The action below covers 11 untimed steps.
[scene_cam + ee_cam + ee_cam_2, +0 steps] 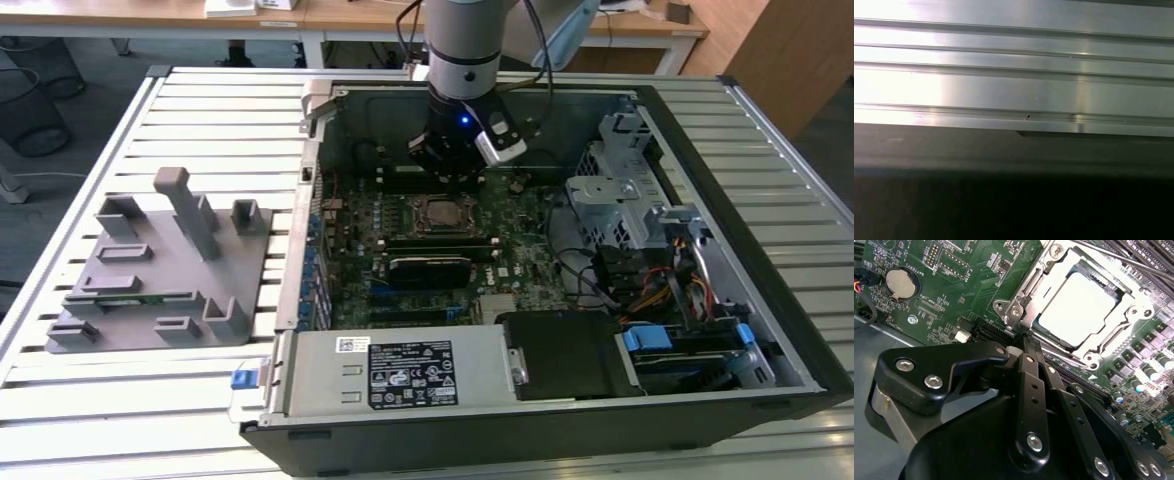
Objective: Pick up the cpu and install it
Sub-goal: 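Install the first cpu locking lever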
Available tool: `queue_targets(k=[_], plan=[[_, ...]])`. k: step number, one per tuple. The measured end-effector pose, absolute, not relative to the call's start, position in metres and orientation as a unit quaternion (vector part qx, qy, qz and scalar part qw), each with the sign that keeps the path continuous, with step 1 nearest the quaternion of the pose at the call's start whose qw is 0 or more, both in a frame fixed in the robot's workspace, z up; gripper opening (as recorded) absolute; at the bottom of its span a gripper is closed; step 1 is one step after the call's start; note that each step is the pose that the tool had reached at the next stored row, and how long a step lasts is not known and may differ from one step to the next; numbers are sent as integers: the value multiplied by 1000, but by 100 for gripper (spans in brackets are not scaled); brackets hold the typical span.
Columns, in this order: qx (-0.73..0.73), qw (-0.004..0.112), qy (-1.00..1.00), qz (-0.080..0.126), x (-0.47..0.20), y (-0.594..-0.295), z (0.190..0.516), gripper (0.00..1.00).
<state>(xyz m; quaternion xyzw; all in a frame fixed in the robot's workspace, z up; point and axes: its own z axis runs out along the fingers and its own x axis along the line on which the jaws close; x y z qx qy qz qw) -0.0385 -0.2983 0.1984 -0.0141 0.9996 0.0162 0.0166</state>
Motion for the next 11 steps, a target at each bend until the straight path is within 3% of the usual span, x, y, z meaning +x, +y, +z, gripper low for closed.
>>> queue_targets(k=[11], plan=[[-14,16,1000,16,-39,-298,201,11]])
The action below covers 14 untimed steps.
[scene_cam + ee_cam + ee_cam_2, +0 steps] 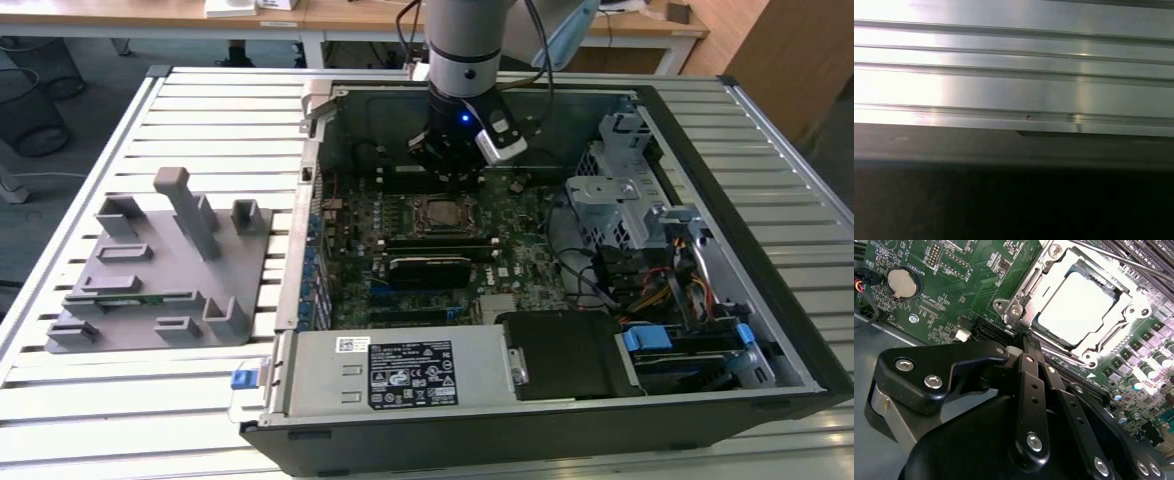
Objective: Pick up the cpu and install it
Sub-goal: 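Install the first cpu locking lever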
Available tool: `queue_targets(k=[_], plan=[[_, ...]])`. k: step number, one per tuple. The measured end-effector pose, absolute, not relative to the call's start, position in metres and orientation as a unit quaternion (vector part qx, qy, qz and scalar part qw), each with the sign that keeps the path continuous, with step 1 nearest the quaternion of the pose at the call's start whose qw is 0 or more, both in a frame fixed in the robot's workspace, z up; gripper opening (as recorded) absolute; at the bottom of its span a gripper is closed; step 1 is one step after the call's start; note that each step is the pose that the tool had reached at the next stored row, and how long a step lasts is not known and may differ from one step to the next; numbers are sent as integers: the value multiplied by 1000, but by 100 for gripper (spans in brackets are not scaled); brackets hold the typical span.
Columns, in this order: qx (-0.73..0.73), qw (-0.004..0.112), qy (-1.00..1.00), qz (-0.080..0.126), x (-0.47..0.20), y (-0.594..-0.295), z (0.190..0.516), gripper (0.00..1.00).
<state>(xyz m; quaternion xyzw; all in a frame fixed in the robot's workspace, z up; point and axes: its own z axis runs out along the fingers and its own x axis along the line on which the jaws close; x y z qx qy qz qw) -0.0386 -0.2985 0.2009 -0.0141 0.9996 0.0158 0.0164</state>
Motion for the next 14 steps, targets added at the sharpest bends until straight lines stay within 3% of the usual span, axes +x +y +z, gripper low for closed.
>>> queue_targets(k=[14], plan=[[-14,16,1000,9,-38,-299,199,11]])
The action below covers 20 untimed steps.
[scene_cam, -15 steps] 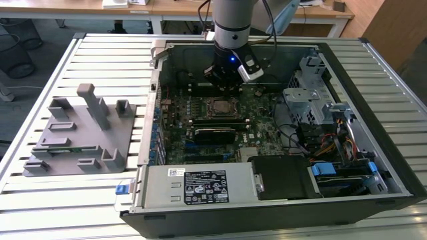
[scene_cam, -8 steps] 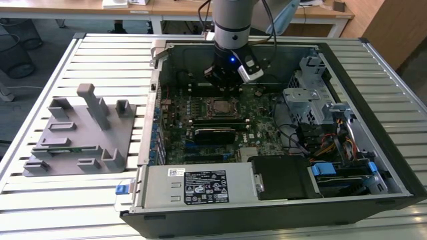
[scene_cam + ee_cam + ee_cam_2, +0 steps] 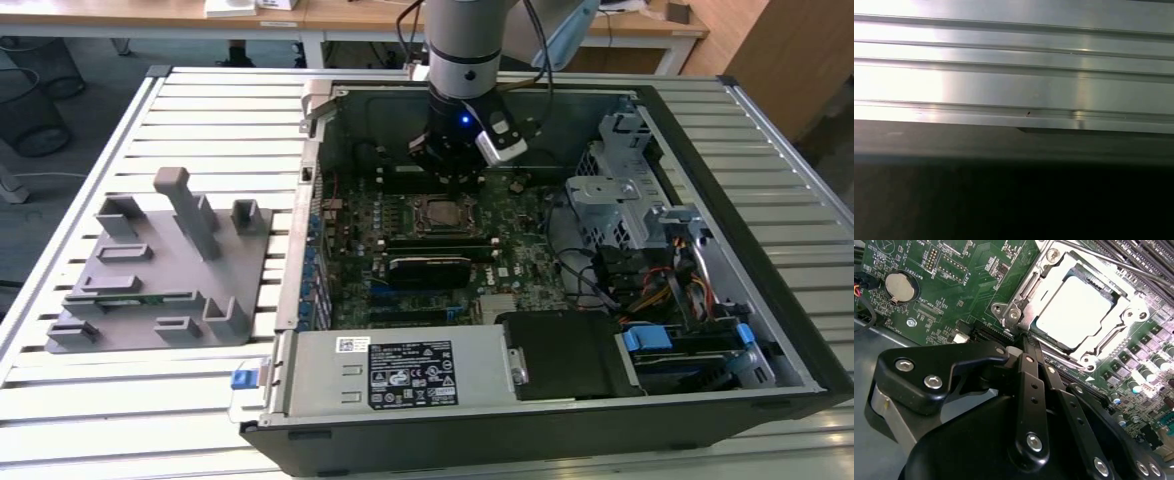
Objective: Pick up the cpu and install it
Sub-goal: 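Install the first cpu locking lever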
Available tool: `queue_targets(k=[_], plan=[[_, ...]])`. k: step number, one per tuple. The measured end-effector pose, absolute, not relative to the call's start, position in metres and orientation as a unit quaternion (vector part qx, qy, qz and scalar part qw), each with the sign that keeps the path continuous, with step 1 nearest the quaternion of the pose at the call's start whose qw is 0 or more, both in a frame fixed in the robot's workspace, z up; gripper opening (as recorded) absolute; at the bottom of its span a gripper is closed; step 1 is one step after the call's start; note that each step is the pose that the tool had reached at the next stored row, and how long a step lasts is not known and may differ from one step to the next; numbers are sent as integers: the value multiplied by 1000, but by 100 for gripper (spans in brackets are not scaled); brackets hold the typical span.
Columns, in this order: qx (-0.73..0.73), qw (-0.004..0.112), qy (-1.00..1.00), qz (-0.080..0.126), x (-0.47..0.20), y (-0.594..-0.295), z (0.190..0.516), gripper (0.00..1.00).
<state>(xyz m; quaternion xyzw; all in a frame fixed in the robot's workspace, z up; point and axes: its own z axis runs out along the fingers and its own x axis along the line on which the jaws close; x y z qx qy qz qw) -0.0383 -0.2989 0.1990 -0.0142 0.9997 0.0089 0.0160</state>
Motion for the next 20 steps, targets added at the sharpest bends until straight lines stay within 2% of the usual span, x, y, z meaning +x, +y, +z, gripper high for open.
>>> queue_targets(k=[11,20], plan=[[-14,15,1000,2,-38,-299,196,11],[-14,14,999,29,-38,-299,196,11]])
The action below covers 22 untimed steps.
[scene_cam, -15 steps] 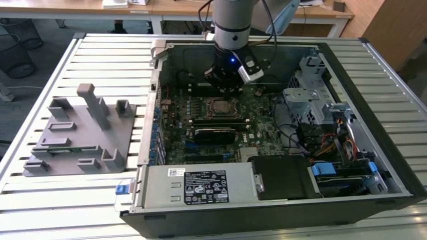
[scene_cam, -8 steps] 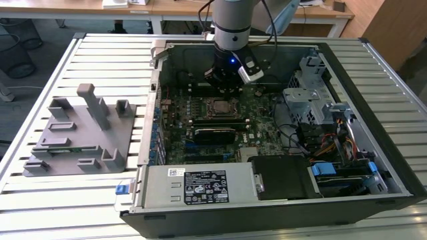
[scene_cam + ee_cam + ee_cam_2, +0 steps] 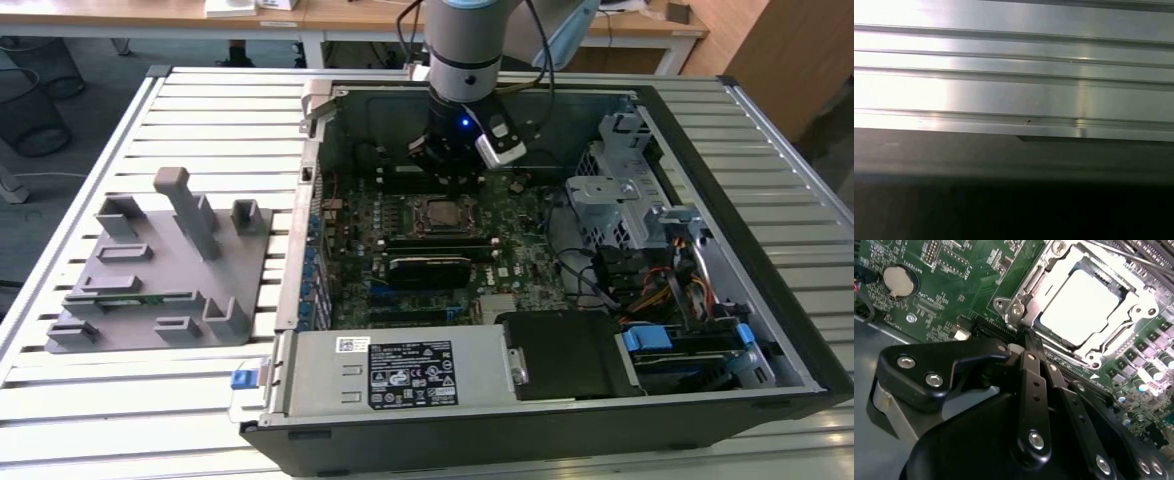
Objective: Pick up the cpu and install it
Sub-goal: 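Install the first cpu locking lever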
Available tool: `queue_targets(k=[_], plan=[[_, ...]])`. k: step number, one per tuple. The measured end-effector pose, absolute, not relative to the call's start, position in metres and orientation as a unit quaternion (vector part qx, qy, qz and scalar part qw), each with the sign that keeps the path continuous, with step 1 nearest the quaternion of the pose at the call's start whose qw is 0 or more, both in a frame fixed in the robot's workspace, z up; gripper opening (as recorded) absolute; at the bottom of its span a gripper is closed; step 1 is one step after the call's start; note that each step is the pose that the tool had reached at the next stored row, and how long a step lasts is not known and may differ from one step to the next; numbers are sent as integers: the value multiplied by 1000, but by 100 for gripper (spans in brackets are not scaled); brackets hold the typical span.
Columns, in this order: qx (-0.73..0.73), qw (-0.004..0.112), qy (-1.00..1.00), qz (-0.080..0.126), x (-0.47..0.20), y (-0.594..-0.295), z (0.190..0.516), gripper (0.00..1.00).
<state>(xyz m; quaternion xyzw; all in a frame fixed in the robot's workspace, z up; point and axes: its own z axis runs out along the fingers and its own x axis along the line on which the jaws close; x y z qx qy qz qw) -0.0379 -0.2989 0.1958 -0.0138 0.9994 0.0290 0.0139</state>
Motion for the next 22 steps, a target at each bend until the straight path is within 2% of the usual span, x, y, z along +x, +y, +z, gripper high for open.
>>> queue_targets(k=[22], plan=[[-14,13,999,28,-38,-306,202,11]])
